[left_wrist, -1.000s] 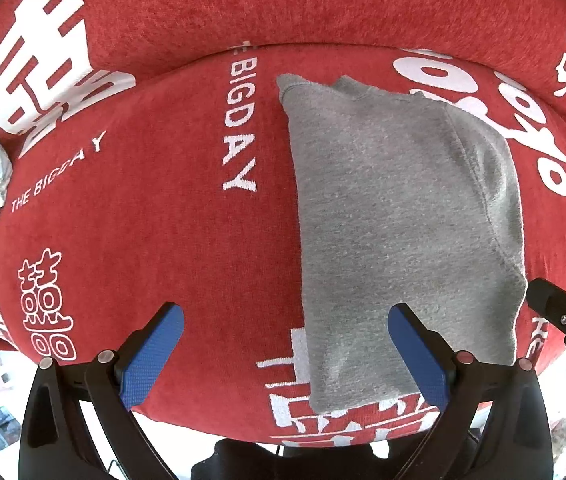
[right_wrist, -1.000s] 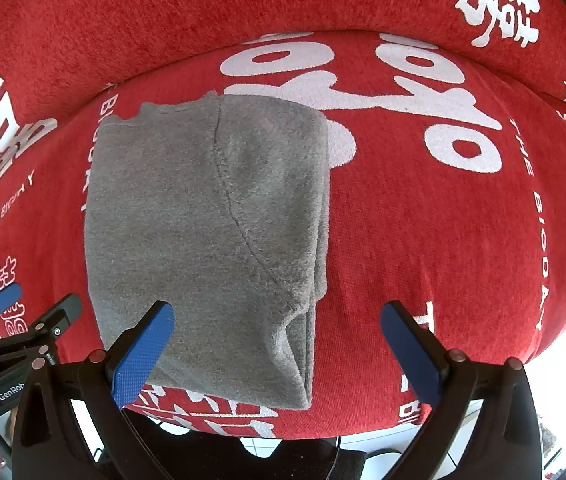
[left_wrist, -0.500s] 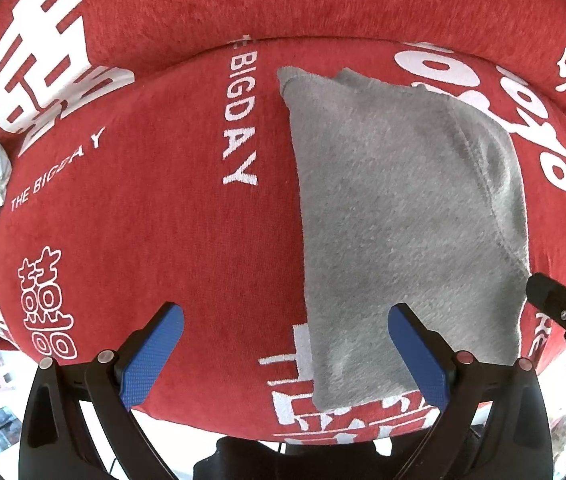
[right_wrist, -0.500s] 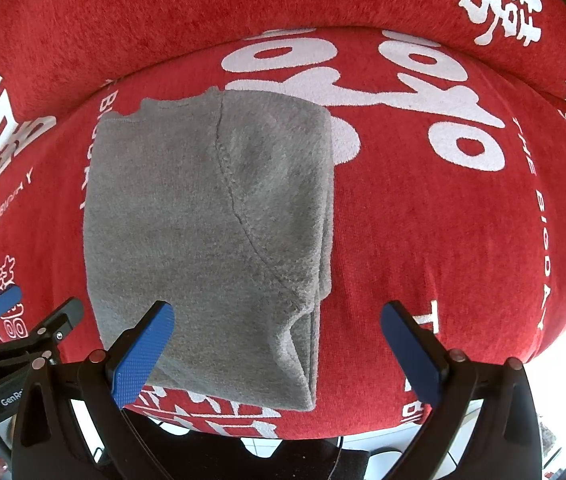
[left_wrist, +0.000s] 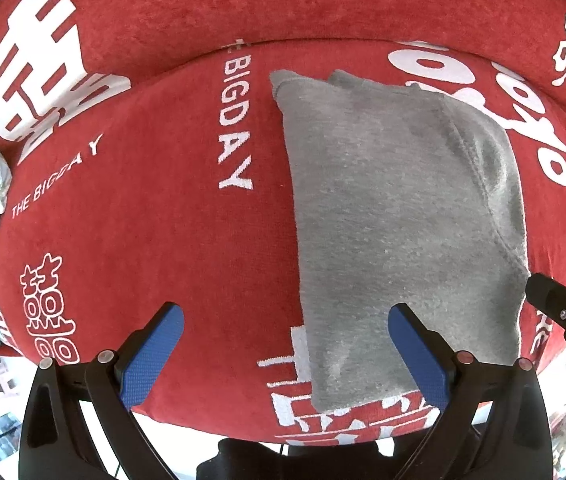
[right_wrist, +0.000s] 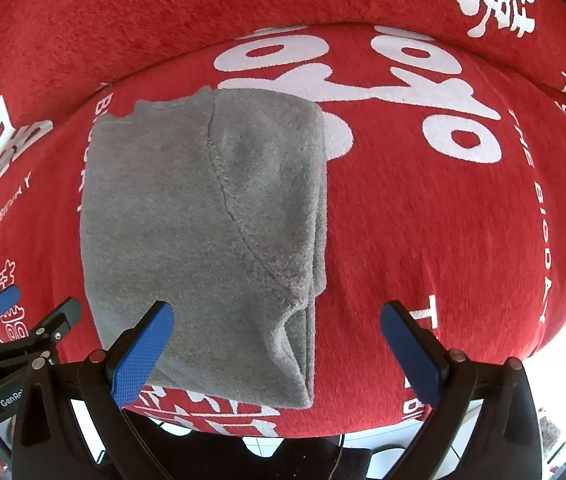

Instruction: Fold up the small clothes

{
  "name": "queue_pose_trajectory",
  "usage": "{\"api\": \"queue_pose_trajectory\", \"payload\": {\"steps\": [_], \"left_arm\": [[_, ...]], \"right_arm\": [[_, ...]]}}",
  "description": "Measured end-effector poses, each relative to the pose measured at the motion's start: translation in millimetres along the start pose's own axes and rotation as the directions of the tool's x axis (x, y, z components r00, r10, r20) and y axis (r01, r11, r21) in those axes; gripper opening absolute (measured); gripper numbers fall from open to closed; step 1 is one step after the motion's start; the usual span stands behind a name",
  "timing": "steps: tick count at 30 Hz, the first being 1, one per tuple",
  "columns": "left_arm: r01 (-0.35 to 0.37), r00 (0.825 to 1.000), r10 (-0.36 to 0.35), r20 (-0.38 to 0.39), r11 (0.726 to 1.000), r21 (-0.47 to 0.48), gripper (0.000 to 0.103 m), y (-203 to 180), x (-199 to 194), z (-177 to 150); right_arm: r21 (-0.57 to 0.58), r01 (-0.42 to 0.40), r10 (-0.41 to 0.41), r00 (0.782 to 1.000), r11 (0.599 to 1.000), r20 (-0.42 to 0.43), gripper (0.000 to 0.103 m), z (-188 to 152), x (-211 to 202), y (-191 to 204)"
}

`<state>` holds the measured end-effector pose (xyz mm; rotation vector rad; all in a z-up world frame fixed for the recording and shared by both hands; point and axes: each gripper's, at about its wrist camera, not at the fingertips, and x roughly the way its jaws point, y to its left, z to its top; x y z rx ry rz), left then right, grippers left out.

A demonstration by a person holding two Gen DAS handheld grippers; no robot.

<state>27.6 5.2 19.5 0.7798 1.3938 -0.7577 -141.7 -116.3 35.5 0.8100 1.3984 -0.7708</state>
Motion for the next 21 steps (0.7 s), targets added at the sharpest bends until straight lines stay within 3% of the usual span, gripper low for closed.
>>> {"api": "queue_pose_trajectory", "payload": {"steps": [21], "left_arm": [[-0.005, 1.0, 0.005, -0.004, 1.0, -0.001, 0.102, 0.4, 2.8, -2.8]], "right_arm": [[-0.006, -0.001, 0.001, 1.0, 1.0, 0.003, 0.103, 1.7, 0.6, -2.5]]}}
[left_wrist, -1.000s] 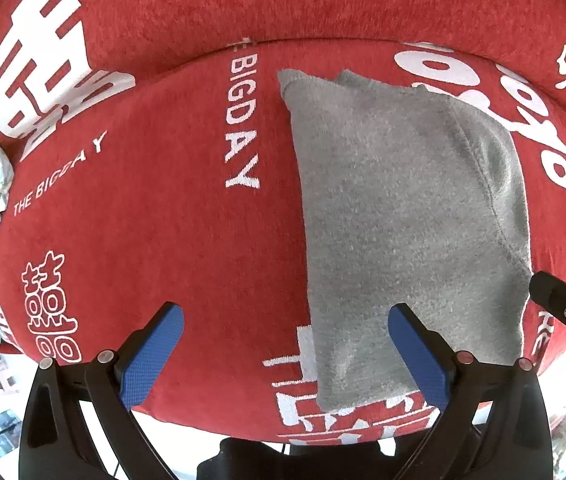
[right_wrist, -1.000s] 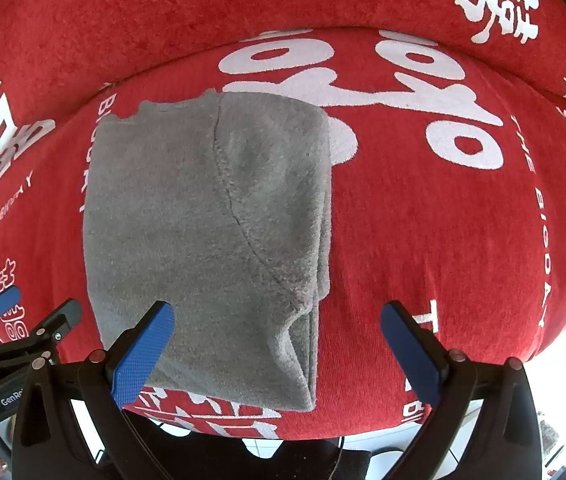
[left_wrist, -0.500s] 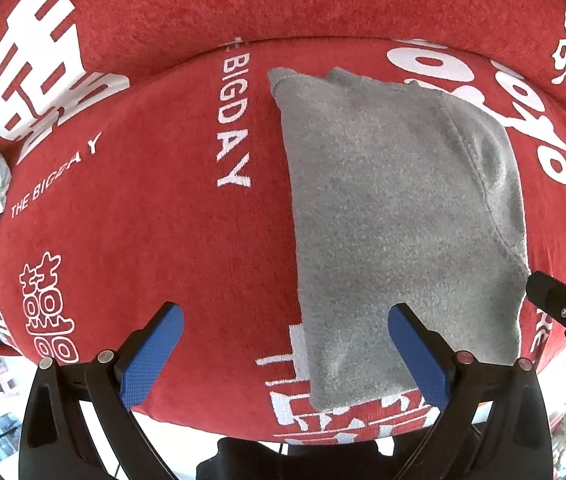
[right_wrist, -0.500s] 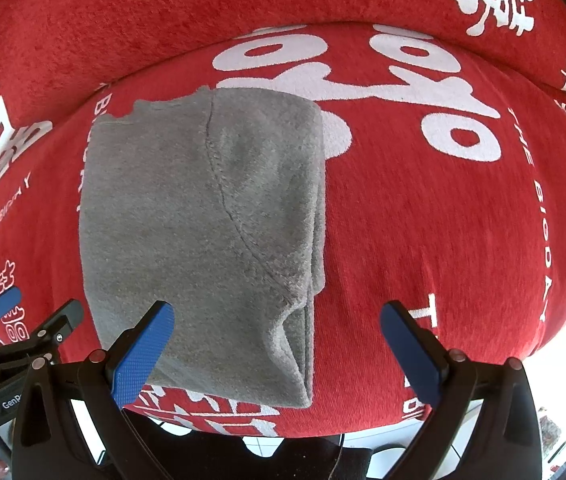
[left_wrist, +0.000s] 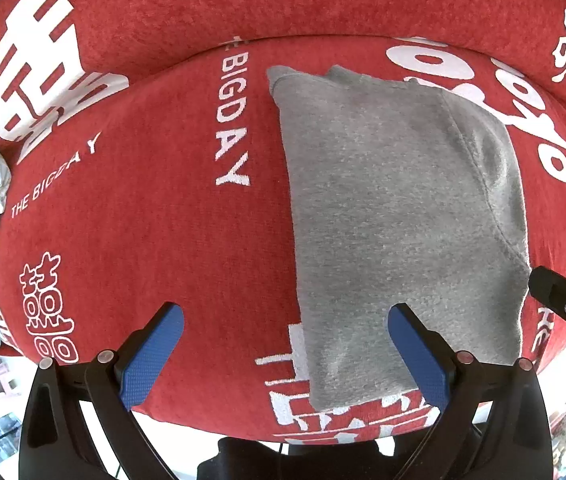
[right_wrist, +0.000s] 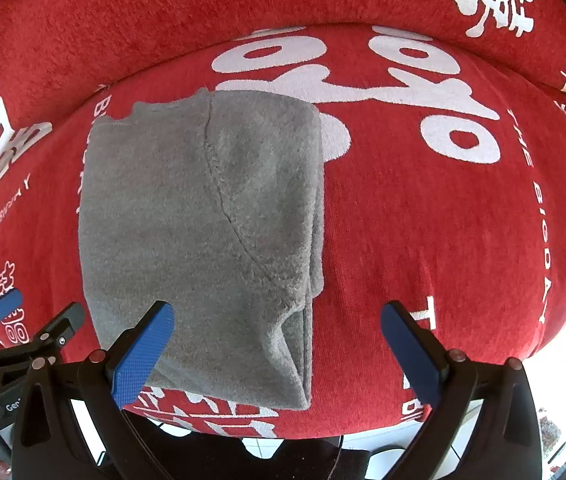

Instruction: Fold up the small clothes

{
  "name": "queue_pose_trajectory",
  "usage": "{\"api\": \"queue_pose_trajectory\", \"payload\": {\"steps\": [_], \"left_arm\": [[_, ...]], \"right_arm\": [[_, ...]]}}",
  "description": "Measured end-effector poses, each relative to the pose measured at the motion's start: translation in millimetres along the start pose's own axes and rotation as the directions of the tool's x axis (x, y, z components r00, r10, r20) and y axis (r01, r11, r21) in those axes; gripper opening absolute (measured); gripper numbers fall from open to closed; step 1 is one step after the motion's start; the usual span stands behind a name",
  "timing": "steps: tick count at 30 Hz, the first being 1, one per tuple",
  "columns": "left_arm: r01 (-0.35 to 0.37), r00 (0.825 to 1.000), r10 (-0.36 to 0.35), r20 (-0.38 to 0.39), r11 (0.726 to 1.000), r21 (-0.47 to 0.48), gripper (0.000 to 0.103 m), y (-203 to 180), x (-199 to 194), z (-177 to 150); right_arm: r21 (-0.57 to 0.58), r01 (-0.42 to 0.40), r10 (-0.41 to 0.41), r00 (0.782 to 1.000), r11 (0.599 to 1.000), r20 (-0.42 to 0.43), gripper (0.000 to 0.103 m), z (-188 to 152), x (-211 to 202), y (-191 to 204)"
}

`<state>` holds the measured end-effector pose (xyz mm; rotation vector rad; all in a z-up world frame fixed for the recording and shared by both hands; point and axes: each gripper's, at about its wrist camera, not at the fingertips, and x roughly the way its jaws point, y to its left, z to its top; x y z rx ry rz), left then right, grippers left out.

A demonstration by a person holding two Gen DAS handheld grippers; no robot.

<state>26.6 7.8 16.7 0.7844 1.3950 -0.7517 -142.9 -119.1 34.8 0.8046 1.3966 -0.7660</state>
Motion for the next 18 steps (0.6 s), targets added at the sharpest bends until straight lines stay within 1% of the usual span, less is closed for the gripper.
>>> {"api": "queue_pose_trajectory", "payload": {"steps": [18], "left_arm": [[-0.004, 1.0, 0.004, -0.005, 1.0, -0.024, 0.102, 1.7, 4.2, -0.9]], "right_arm": [[-0.016, 0.013, -0.013, 1.0, 1.0, -0.019, 0.103, 0.1, 8.9, 2.5]]}}
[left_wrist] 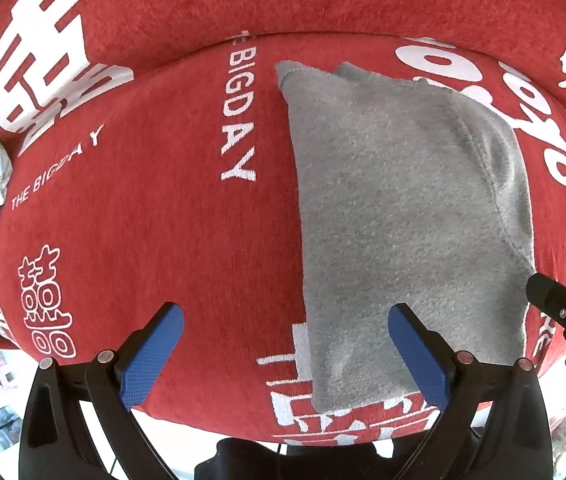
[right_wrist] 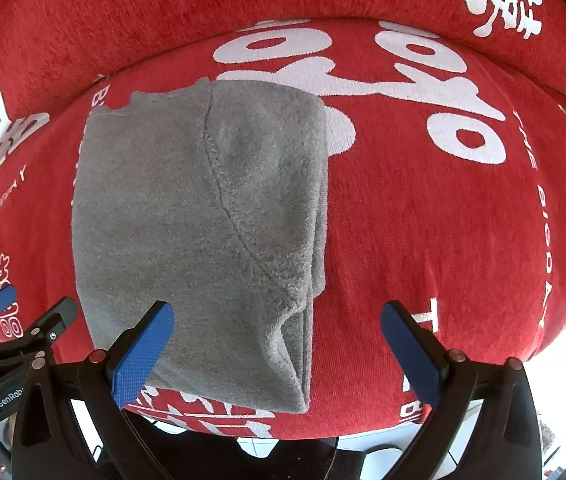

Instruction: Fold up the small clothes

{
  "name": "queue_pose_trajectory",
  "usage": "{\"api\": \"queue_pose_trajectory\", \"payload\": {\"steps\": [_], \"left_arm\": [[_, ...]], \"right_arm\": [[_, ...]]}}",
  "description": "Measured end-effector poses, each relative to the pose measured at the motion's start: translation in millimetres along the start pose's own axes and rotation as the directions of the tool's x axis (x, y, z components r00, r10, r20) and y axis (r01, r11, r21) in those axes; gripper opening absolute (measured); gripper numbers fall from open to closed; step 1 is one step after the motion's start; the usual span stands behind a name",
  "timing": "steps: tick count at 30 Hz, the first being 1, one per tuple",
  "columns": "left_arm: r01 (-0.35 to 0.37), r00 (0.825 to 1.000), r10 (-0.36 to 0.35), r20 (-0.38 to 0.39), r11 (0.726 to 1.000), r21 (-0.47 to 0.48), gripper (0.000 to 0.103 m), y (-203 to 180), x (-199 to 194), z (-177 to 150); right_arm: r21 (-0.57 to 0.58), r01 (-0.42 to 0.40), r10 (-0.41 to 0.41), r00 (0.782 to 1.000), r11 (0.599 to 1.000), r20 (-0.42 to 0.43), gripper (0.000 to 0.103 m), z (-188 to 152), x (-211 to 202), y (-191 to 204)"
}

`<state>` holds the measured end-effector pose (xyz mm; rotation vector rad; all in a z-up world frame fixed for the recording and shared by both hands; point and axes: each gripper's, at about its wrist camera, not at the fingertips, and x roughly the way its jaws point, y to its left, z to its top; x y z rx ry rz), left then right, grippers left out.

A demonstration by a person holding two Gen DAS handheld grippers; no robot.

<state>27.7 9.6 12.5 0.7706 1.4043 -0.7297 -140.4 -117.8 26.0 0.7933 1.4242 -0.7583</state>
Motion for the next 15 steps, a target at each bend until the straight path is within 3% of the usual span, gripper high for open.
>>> {"api": "queue_pose_trajectory", "payload": {"steps": [15], "left_arm": [[-0.006, 1.0, 0.006, 0.006, 1.0, 0.003, 0.102, 2.5, 0.8, 4.2]], "right_arm": [[-0.002, 0.004, -0.004, 1.0, 1.0, 0.001, 0.103, 2.5, 0.0, 1.1]]}}
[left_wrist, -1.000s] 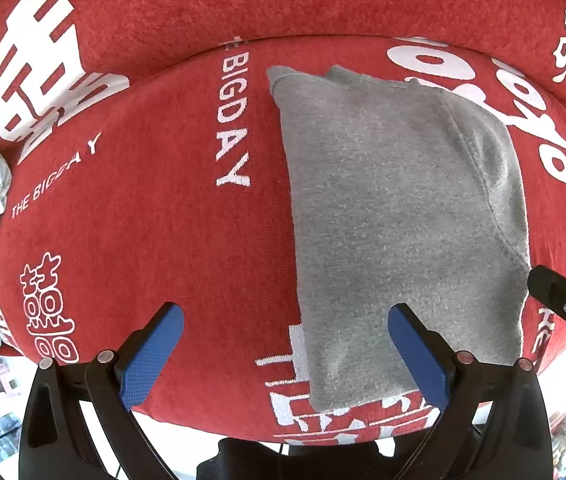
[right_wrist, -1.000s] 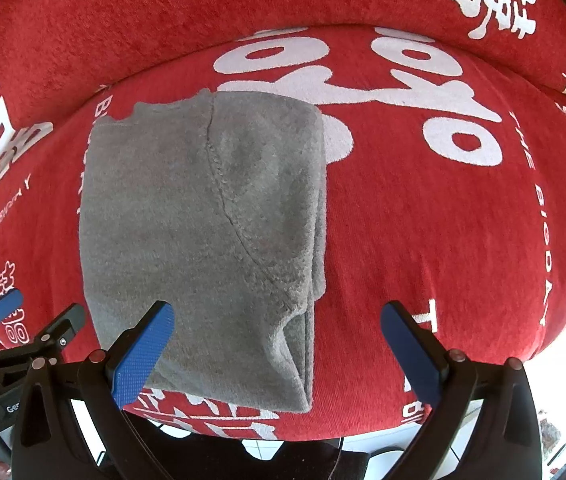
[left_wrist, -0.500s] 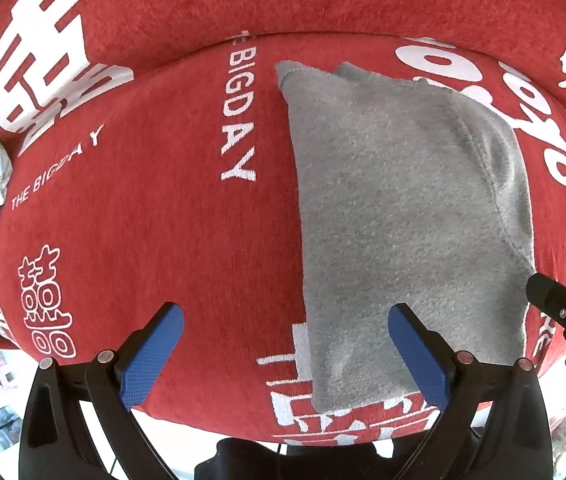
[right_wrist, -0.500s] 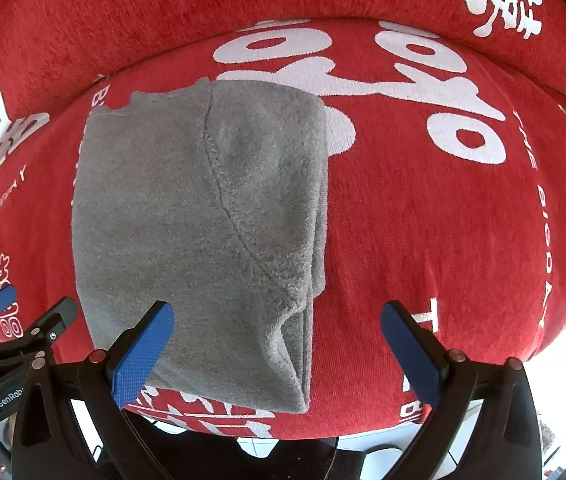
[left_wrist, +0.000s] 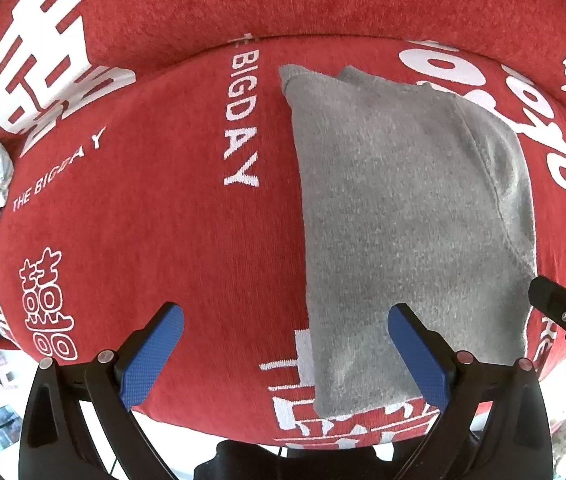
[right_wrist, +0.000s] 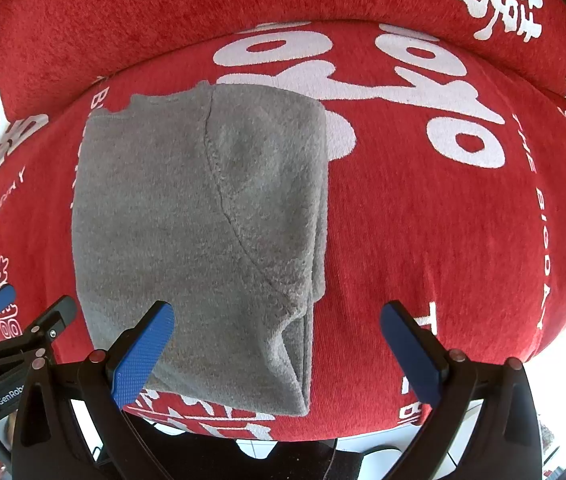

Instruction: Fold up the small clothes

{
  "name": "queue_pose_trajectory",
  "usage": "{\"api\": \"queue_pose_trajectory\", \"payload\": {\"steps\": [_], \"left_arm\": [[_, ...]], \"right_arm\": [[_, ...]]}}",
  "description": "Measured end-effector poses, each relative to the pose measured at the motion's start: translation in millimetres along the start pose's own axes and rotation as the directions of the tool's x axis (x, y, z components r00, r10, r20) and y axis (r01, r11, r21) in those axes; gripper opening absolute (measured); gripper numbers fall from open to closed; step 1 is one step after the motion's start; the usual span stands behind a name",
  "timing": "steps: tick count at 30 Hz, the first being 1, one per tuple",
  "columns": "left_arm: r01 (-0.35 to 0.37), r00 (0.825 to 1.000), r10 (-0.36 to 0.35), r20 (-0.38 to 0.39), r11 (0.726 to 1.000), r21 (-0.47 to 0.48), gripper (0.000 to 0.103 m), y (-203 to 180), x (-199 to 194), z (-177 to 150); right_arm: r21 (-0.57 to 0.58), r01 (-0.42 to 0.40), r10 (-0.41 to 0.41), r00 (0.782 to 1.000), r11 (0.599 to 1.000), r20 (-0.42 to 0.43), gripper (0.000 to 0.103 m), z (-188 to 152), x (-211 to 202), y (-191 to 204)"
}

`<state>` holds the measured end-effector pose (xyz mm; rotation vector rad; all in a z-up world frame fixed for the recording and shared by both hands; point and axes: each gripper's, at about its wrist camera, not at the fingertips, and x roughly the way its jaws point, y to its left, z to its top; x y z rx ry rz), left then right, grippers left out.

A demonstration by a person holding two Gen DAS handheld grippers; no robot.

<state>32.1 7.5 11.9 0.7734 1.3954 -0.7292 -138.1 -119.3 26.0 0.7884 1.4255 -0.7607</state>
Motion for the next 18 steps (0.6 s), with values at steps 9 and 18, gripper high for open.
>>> {"api": "queue_pose_trajectory", "payload": {"steps": [9, 18], "left_arm": [[0.015, 1.0, -0.015, -0.011, 1.0, -0.02, 0.102, 1.5, 4.1, 3.2], [0.048, 0.999, -0.048, 0.011, 0.999, -0.01, 0.102, 3.2, 2.0, 8.2]], "right_arm": [[0.001, 0.002, -0.002, 1.0, 1.0, -0.009, 0.103, 2.1, 2.9, 0.9], [0.015, 0.013, -0.013, 1.0, 1.0, -0.002, 0.103, 2.4, 4.4, 4.6]]}}
